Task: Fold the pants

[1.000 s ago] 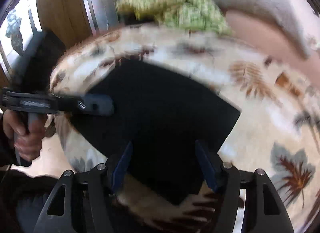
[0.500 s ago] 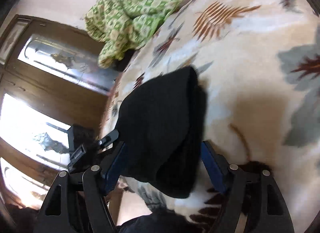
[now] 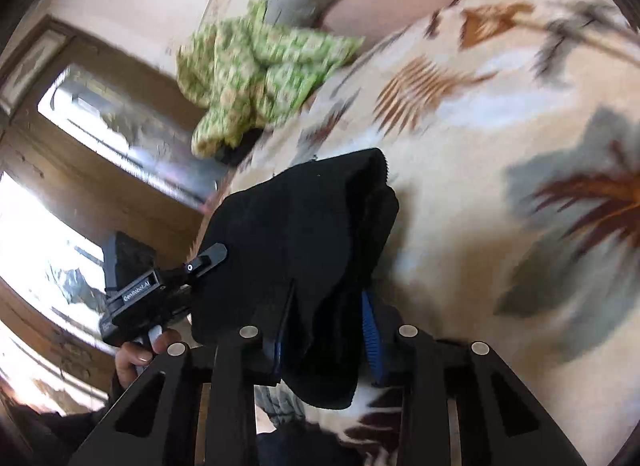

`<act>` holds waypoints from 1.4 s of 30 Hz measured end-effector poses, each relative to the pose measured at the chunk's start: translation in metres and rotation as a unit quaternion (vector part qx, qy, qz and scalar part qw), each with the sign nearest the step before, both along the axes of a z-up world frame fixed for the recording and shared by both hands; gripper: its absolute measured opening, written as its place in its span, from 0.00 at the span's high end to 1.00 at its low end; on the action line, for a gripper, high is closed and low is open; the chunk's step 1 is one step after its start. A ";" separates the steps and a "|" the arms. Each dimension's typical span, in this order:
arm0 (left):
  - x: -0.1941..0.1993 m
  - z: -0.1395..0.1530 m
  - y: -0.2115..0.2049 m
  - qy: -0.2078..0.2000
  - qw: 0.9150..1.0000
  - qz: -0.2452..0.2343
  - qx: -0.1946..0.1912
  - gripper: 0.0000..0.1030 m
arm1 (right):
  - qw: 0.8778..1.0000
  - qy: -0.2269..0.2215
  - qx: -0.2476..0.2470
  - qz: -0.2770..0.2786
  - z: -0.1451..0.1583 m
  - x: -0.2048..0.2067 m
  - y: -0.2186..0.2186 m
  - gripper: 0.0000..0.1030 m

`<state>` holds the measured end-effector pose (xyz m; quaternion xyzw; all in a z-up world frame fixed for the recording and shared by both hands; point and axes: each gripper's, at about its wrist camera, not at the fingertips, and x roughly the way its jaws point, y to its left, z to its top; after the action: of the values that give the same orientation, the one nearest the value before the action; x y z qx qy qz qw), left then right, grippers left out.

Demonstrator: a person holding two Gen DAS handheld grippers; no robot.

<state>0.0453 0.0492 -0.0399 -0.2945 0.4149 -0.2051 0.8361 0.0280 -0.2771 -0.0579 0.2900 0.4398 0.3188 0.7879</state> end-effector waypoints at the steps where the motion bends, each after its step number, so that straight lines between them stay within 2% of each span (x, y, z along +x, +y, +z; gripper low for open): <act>1: 0.008 0.002 -0.010 -0.003 1.000 -0.008 -0.001 0.73 | 1.000 -0.002 -0.002 -0.008 0.006 0.003 -0.013 0.70; 6: 0.041 0.001 -0.058 -0.014 0.999 -0.031 0.001 0.73 | 0.999 -0.001 -0.022 -0.031 0.019 0.028 -0.067 0.70; 9: 0.054 -0.019 -0.075 0.001 0.999 -0.034 0.010 0.71 | 0.999 0.006 -0.032 -0.042 0.006 0.039 -0.084 0.69; 11: 0.059 -0.036 -0.080 0.018 0.999 -0.034 0.035 0.65 | 0.997 0.034 -0.036 -0.054 -0.012 0.044 -0.089 0.64; 12: 0.058 -0.039 -0.080 0.015 0.999 -0.033 0.036 0.64 | 0.996 0.054 -0.041 -0.056 -0.020 0.047 -0.090 0.60; 14: 0.054 -0.036 -0.074 0.007 0.999 -0.035 0.026 0.61 | 0.996 0.049 -0.030 -0.061 -0.017 0.046 -0.093 0.59; 16: 0.047 -0.026 -0.069 -0.003 0.999 -0.032 0.035 0.61 | 0.996 0.027 -0.045 -0.073 -0.004 0.036 -0.097 0.59; 18: 0.035 -0.010 -0.065 -0.035 0.998 -0.024 0.048 0.61 | 0.990 -0.015 -0.102 -0.095 0.016 0.020 -0.098 0.58; 21: 0.010 0.015 -0.068 -0.097 0.994 -0.057 0.019 0.61 | 0.979 -0.125 -0.138 -0.083 0.051 -0.008 -0.083 0.61; 22: 0.006 0.017 -0.072 -0.105 0.992 -0.071 0.015 0.61 | 0.973 -0.153 -0.155 -0.075 0.059 -0.014 -0.073 0.61; 23: 0.000 0.017 -0.080 -0.111 0.989 -0.096 0.014 0.66 | 0.967 -0.172 -0.175 -0.067 0.062 -0.018 -0.063 0.64; 24: -0.003 0.014 -0.087 -0.113 0.987 -0.109 0.021 0.67 | 0.960 -0.187 -0.202 -0.057 0.064 -0.018 -0.050 0.71; 25: -0.006 0.009 -0.095 -0.110 0.986 -0.120 0.038 0.69 | 0.953 -0.191 -0.231 -0.041 0.061 -0.017 -0.036 0.74; 27: -0.004 -0.009 -0.102 -0.084 0.987 -0.126 0.060 0.71 | 0.948 -0.173 -0.267 -0.008 0.048 -0.013 -0.018 0.79; 28: -0.002 -0.019 -0.103 -0.072 0.987 -0.124 0.074 0.79 | 0.942 -0.150 -0.300 0.008 0.037 -0.011 -0.009 0.78; 29: 0.000 -0.027 -0.101 -0.068 0.987 -0.120 0.083 0.90 | 0.940 -0.112 -0.321 0.030 0.019 -0.008 -0.002 0.77; 31: 0.006 -0.032 -0.092 -0.060 0.990 -0.113 0.063 0.97 | 0.926 -0.132 -0.350 0.046 0.014 -0.014 0.007 0.78; 32: 0.009 -0.034 -0.087 -0.054 0.991 -0.112 0.053 0.99 | 0.925 -0.133 -0.353 0.048 0.014 -0.014 0.008 0.78; 33: 0.011 -0.036 -0.085 -0.049 0.991 -0.114 0.043 0.99 | 0.931 -0.128 -0.338 0.039 0.012 -0.013 0.004 0.77; 35: 0.008 -0.030 -0.090 -0.053 0.990 -0.120 0.050 0.99 | 0.937 -0.126 -0.324 0.035 0.013 -0.014 -0.003 0.77; 36: 0.004 -0.025 -0.093 -0.058 0.989 -0.126 0.055 0.97 | 0.943 -0.122 -0.309 0.033 0.015 -0.013 -0.007 0.76; 39: 0.005 0.003 -0.105 -0.092 0.982 -0.149 0.070 0.78 | 0.955 -0.131 -0.265 0.027 0.030 -0.013 -0.019 0.75; 41: 0.009 0.021 -0.110 -0.126 0.978 -0.152 0.070 0.49 | 0.954 -0.161 -0.254 -0.009 0.045 -0.015 -0.027 0.75; 42: 0.016 0.028 -0.112 -0.139 0.977 -0.147 0.070 0.46 | 0.948 -0.181 -0.257 -0.039 0.052 -0.014 -0.032 0.75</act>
<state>0.0616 -0.0628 -0.0116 -0.1397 0.3465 -0.3357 0.8647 0.0138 -0.3086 -0.0061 0.0320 0.3455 0.2106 0.9139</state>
